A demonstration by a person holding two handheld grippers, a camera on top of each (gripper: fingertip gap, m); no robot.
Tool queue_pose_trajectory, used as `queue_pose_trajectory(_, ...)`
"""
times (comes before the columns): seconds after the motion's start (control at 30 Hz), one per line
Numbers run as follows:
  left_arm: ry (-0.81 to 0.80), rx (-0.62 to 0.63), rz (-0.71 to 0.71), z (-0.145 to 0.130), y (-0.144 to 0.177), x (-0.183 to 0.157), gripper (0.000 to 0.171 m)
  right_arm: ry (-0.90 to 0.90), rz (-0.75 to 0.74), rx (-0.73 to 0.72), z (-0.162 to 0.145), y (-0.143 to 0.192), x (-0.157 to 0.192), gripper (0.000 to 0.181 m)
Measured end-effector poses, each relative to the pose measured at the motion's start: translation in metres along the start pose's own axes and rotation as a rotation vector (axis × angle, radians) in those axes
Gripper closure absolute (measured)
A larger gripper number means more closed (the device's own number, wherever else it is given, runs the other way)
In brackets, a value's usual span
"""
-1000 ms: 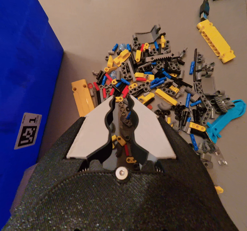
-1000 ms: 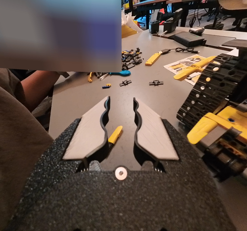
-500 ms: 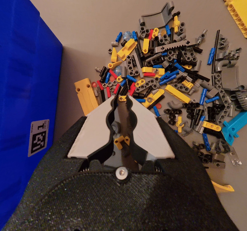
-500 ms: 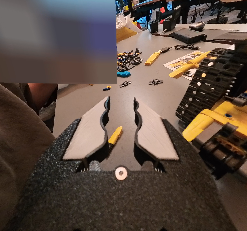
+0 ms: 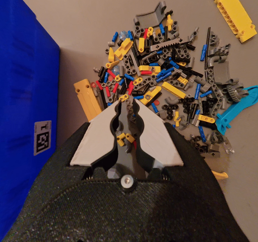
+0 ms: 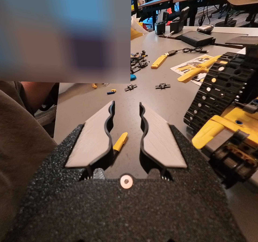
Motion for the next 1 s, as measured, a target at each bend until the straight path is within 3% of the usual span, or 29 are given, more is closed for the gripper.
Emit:
queue_pose_trajectory(0.13, -0.061, 0.026, 0.019, 0.004, 0.001, 0.004, 0.153, 0.019, 0.000, 0.010, -0.001, -0.001, 0.002, 0.147)
queue_pose_trajectory(0.4, -0.361, 0.259, 0.087, -0.002, -0.001, 0.017, 0.163, 0.012, 0.002, 0.012, -0.002, -0.001, 0.002, 0.147)
queue_pose_trajectory(0.67, -0.560, 0.347, -0.083, 0.000, -0.011, 0.011, 0.161, -0.005, 0.009, 0.016, -0.002, -0.002, 0.000, 0.147)
queue_pose_trajectory(0.87, -0.571, 0.374, -0.161, 0.002, -0.013, 0.010, 0.158, -0.013, 0.012, 0.011, -0.001, -0.001, 0.000, 0.147)
queue_pose_trajectory(1.0, -0.506, 0.361, -0.310, 0.001, -0.015, 0.002, 0.160, -0.005, 0.013, 0.013, -0.001, -0.001, 0.001, 0.147)
Point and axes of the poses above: each gripper's, where its closed fingertips meet, y back along the fingers, z out of its top, x = y × z across the jaws, the point moved 2 cm from there along y, back along the fingers, and after that the axes turned 11 degrees about -z, right-handed, at the moved point
